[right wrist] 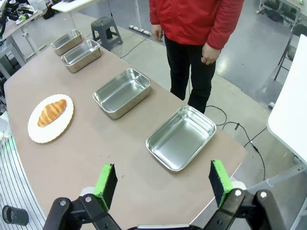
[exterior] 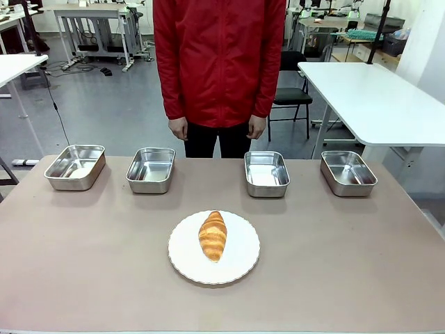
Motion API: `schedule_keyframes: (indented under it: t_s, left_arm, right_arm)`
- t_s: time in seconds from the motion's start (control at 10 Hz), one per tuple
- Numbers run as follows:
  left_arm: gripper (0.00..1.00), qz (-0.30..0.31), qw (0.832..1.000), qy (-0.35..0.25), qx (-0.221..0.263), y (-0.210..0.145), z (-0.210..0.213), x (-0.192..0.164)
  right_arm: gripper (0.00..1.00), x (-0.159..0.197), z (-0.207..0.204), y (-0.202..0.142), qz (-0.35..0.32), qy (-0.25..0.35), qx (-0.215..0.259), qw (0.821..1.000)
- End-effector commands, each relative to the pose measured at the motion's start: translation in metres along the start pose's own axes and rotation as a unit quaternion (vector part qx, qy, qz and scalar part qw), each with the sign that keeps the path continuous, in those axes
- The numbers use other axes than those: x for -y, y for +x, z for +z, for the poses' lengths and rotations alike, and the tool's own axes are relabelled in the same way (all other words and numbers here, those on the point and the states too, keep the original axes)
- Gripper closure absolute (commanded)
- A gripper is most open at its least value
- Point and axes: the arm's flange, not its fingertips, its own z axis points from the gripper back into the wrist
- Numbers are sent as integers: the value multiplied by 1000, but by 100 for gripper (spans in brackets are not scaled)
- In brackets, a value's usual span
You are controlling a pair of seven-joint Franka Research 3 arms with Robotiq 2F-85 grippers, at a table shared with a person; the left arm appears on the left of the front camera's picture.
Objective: Place the bread in the container.
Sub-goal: Place the Butter Roll into the Airtight Container indicated by the human.
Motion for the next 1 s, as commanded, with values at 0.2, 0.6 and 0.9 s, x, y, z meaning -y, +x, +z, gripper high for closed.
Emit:
schedule_keyframes:
  t_s: [0.2,0.6,0.9]
  left_arm:
    - [0,5,1000,-2,10,1,0,1]
    - [0,5,1000,-2,10,1,0,1]
    - [0,5,1000,-2,10,1,0,1]
  right_arm:
    - [0,0,1,1,1,1,3,1000]
    - [0,0,1,1,1,1,3,1000]
    - [0,0,1,1,1,1,3,1000]
